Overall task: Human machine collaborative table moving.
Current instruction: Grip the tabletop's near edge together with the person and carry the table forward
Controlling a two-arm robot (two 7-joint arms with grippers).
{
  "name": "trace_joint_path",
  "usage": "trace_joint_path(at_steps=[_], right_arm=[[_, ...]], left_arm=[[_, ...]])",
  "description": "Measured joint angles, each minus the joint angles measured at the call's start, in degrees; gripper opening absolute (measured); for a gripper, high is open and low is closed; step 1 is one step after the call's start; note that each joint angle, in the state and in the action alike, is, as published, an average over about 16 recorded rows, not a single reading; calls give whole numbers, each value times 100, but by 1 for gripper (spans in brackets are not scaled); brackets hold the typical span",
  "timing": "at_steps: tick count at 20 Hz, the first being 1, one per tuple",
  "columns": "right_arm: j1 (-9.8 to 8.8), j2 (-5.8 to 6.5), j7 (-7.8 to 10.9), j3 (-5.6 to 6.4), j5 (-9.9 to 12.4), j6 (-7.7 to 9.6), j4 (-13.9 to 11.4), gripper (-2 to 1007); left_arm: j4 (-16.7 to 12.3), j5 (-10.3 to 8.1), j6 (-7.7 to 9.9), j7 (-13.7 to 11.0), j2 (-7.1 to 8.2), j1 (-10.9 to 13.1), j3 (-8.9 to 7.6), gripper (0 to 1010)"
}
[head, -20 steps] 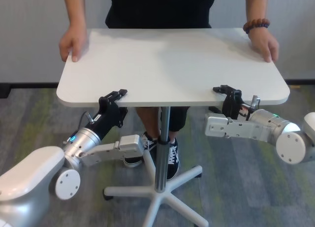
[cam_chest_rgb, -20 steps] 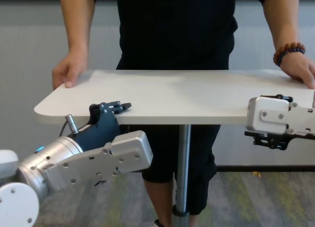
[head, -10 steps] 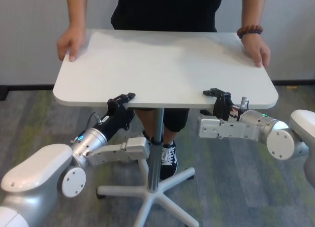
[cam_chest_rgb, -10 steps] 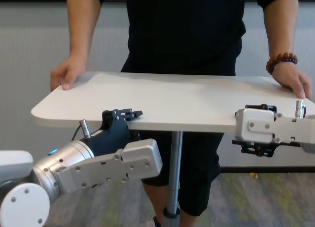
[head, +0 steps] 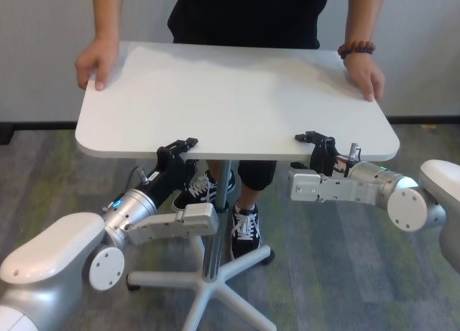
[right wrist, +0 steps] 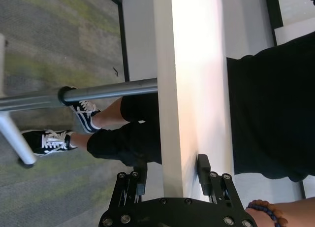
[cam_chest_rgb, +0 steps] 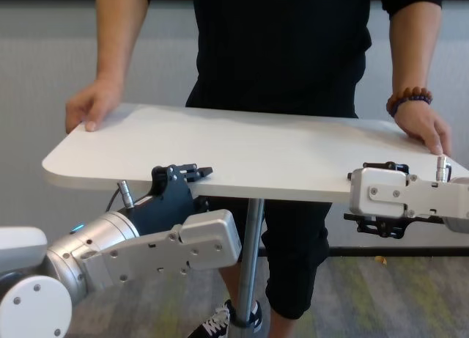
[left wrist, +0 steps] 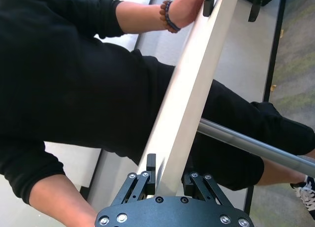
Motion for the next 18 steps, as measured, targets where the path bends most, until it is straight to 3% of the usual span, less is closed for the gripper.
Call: trace_joint_path(at_steps=[9,18], right_arm=[[91,-53,-57,-105,90,-104,274,602],[120,-45,-91,-186,165,-86,308,602]], left_arm=[[-77,-18,14,0,26,36,-19,315],[-115,-33,25,-1,38,47,-32,316]])
